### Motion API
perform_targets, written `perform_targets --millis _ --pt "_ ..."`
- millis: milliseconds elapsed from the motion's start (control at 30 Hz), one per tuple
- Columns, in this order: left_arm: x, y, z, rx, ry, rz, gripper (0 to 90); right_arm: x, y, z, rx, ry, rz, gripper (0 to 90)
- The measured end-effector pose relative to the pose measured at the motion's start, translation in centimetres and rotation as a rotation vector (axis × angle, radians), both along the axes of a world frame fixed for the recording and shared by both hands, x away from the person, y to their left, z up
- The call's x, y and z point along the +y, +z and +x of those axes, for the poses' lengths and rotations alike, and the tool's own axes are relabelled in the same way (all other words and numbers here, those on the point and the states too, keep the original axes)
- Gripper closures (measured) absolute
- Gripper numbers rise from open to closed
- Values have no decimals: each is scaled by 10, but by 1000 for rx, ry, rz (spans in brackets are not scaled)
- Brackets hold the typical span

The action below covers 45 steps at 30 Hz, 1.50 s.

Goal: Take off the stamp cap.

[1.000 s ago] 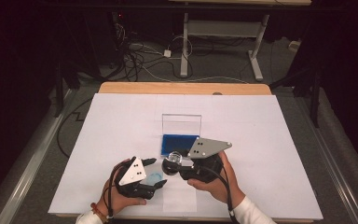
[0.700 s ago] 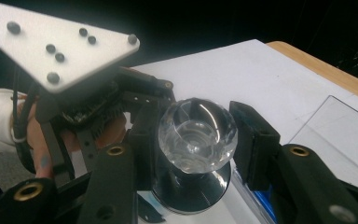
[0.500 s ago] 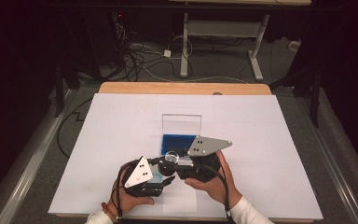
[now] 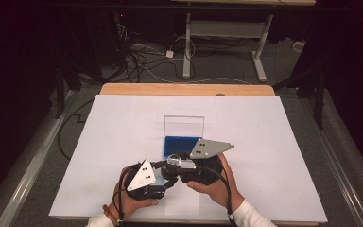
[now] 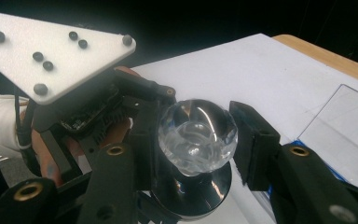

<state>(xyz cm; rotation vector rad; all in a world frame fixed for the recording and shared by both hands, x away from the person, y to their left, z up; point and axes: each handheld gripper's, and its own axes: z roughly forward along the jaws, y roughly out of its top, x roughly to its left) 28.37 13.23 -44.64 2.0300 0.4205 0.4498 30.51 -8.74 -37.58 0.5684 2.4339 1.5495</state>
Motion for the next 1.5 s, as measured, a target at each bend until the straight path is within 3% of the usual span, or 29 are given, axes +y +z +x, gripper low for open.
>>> perform_targets --millis 500,900,1200,1400,1500 --pt "-2 -1 -1 4 2 21 364 -2 -4 -1 11 4 2 569" --pt "-1 -4 2 39 0 28 336 -5 -10 -2 23 3 11 569" --pt "-4 -6 0 12 -3 56 294 -4 -12 -1 35 3 15 569" --pt "-2 -5 -1 17 -11 2 277 -4 -13 0 36 -5 32 569" --pt "-1 -4 -3 6 -10 -17 310 -6 -13 0 44 -11 60 569"
